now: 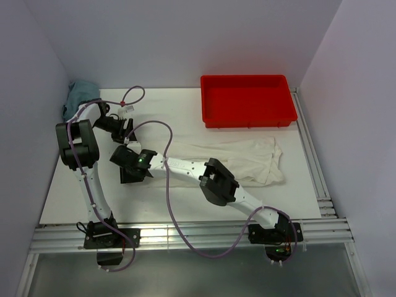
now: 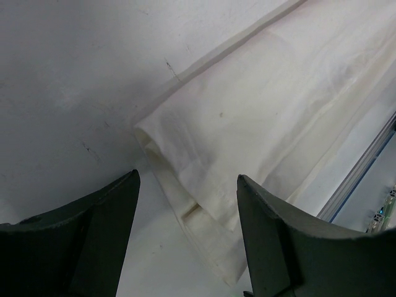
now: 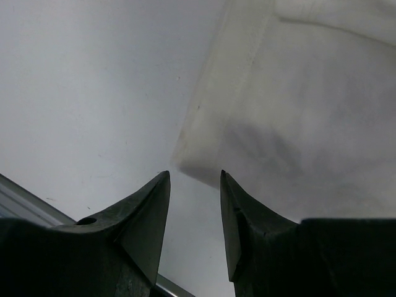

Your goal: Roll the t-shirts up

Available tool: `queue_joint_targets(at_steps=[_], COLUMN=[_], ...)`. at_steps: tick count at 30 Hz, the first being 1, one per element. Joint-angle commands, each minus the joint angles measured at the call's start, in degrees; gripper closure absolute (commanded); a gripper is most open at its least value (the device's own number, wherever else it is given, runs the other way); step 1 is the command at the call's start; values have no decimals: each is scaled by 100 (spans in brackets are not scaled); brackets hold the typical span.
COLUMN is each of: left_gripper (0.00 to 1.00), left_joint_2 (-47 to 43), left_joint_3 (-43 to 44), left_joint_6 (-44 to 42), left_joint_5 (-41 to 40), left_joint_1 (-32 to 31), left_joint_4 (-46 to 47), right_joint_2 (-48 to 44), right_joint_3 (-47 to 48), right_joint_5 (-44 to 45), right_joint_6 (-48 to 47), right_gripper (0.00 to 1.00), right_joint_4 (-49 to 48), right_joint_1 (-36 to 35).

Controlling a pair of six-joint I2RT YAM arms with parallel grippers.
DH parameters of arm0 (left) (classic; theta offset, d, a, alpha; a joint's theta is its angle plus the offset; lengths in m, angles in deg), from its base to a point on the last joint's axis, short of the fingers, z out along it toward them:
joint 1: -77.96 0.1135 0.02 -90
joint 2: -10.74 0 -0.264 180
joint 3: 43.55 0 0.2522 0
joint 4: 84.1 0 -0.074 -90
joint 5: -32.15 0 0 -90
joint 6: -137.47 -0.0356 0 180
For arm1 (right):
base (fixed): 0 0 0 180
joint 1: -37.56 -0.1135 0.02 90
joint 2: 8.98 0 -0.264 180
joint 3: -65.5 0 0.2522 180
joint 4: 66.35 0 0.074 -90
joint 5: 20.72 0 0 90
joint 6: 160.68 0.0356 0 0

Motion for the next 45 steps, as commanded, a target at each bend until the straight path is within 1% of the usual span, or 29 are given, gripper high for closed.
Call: queue_joint_targets(at_steps=[1,7,13,15,16,17,19,23,25,31,33,35,38,42,45], left_gripper=[30,30,30,31,31,31,31,34,38,44,44,44,45,48,53], left_joint_2=[-210,-253,-262,-280,-280,-289,-306,-359,-394,-771,-895,-1079,-1290,-1396,-1387], left_joint_3=[-25,-69,-95,-113,-139,-157,-200,-315,-385,-833,-1078,-1298,-1483,-1423,-1229], left_joint_6=[75,102,145,172,207,224,277,488,576,822,875,901,901,875,875], left_joint_5=[18,18,-26,-26,-61,-70,-105,-254,-299,-589,-659,-703,-668,-685,-721], left_joint_1=[-47,-73,-82,-73,-73,-82,-73,-73,-73,-73,-56,-38,41,111,120], left_joint_4=[95,148,183,209,253,288,323,613,675,1044,1123,1237,1290,1229,1115], right_joint_2=[159,440,563,555,546,546,555,563,563,379,292,238,45,-148,-402], right_joint_3=[345,618,627,592,574,565,565,451,416,144,39,-49,-487,-647,-928], right_joint_5=[-6,-182,-165,-164,-173,-165,-156,-261,-349,-630,-630,-814,-894,-833,-815], right_joint_6=[-163,-243,-243,-260,-278,-287,-304,-331,-392,-603,-656,-682,-560,-427,-296], right_gripper=[55,54,54,57,63,64,73,85,88,90,90,90,91,91,91], right_joint_4=[187,275,424,434,434,451,521,486,434,231,214,179,-102,-479,-830], right_joint_1=[-53,-79,-97,-114,-105,-105,-132,-158,-193,-360,-456,-518,-580,-545,-475])
